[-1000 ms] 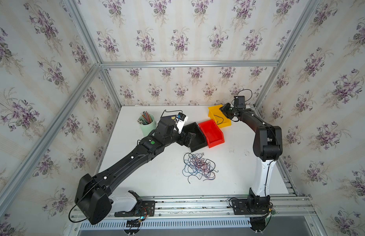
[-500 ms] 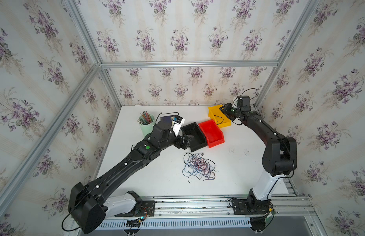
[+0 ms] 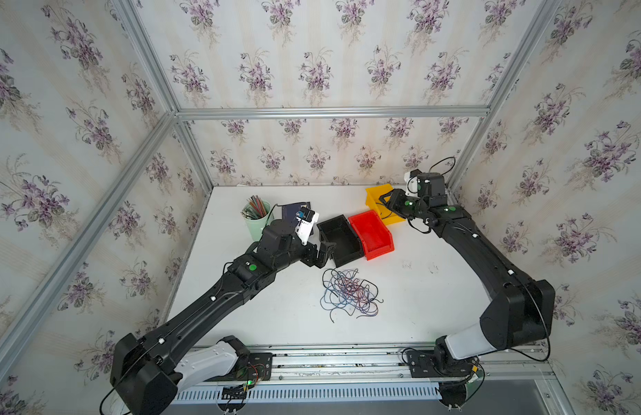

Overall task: Untangle and sort cables by color
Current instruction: Place the cable in the bin, then untie the cable.

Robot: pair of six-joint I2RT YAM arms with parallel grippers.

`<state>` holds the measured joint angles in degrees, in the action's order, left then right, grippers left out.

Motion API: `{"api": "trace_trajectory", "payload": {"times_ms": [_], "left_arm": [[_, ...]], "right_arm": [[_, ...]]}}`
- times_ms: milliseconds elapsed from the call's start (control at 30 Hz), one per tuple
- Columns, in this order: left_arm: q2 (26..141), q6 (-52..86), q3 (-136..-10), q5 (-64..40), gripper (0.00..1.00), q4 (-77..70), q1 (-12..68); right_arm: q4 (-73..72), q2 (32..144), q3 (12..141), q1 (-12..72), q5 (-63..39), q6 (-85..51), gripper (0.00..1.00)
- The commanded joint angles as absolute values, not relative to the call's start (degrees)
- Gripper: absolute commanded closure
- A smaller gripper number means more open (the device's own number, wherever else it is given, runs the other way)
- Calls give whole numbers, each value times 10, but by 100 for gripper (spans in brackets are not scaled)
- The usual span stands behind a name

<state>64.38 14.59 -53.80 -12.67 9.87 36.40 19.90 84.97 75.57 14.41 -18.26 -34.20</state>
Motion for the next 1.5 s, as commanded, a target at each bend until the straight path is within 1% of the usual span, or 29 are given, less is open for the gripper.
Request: {"api": "trace_trajectory", "payload": {"times_ms": [0, 300, 533, 733, 933, 1100, 1267, 1467], "left_arm": [[639, 162, -533, -129, 1, 117, 363], [626, 171, -512, -142, 1, 151, 364], [630, 170, -481, -173, 1, 145, 366], [624, 187, -444, -177, 1, 114, 372], [642, 197, -425, -186, 1, 93, 407], [656, 200, -420, -175, 1, 78, 428], [666, 196, -434, -172, 1, 80, 431], [676, 177, -454, -173, 1, 100, 431]], "right_arm": [[236, 824, 742, 152, -184, -328, 56], [300, 766, 680, 202, -170, -324, 56], [321, 739, 596, 252, -156, -336, 57], [314, 727, 520, 273, -189, -356, 60], [322, 708, 458, 278, -179, -375, 65], [333, 712, 420, 282, -145, -400, 69], [329, 738, 402, 298, -120, -409, 70], [293, 764, 393, 302, -122, -420, 71]]}}
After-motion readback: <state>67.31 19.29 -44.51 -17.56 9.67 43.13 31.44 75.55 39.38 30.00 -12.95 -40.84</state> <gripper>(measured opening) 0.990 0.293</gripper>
